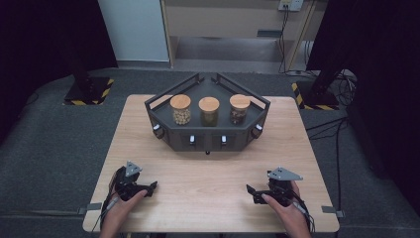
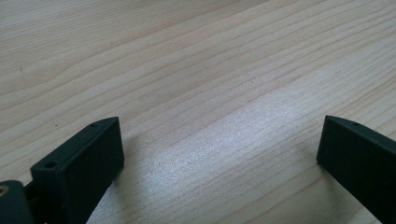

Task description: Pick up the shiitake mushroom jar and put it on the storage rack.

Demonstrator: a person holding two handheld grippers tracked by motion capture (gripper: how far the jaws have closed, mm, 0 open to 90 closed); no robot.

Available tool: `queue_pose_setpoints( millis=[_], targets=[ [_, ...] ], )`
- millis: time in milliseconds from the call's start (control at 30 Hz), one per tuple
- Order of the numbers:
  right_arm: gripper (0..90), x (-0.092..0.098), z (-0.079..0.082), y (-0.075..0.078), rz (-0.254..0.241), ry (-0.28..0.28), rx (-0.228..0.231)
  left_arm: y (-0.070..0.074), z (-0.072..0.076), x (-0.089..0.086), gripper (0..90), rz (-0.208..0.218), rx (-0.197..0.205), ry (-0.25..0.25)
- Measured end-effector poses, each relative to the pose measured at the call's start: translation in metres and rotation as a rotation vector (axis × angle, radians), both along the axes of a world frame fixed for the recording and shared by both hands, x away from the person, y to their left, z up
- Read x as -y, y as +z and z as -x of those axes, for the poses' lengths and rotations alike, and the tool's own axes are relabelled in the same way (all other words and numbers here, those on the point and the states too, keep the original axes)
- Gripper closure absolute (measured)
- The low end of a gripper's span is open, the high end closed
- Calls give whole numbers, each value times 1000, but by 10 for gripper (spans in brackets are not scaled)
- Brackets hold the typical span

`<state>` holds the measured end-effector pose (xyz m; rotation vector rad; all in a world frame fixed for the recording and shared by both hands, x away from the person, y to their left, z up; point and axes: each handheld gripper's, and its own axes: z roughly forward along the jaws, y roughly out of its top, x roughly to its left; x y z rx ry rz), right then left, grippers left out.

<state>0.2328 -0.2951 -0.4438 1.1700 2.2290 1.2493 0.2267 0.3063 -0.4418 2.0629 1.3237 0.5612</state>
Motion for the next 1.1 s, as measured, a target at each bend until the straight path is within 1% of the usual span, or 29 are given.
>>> queue_pose_setpoints(
  millis=[100, 200, 300, 400, 467, 500, 567, 733, 867, 933, 1100],
  targets=[
    [16, -5, -1, -3, 28, 12, -12, 0, 0, 0, 0, 0, 0, 1],
    [19, -12, -2, -5, 72, 26, -18, 0, 0, 0, 0, -1, 0, 1],
    [20, -17, -3, -8, 97, 37, -29, 0, 0, 0, 0, -1, 0, 1],
    [21, -22, -3, -10, 120, 50, -32, 0, 0, 0, 0, 0, 0, 1],
    [21, -23, -3, -11, 124, 55, -32, 0, 0, 0, 0, 0, 0, 1],
    [22, -26, -3, -12, 139, 62, -35, 0, 0, 0, 0, 0, 0, 1],
    [22, -29, -3, -13, 152, 69, -34, 0, 0, 0, 0, -1, 0, 1],
    [21, -32, -5, -15, 166, 77, -54, 0, 0, 0, 0, -1, 0, 1],
    [15, -33, -6, -15, 162, 72, -64, 0, 0, 0, 0, -1, 0, 1],
    [6, -32, -8, -14, 156, 65, -80, 0, 0, 0, 0, 0, 0, 1],
    [4, -33, -8, -14, 157, 63, -81, 0, 0, 0, 0, 0, 0, 1]
  ],
)
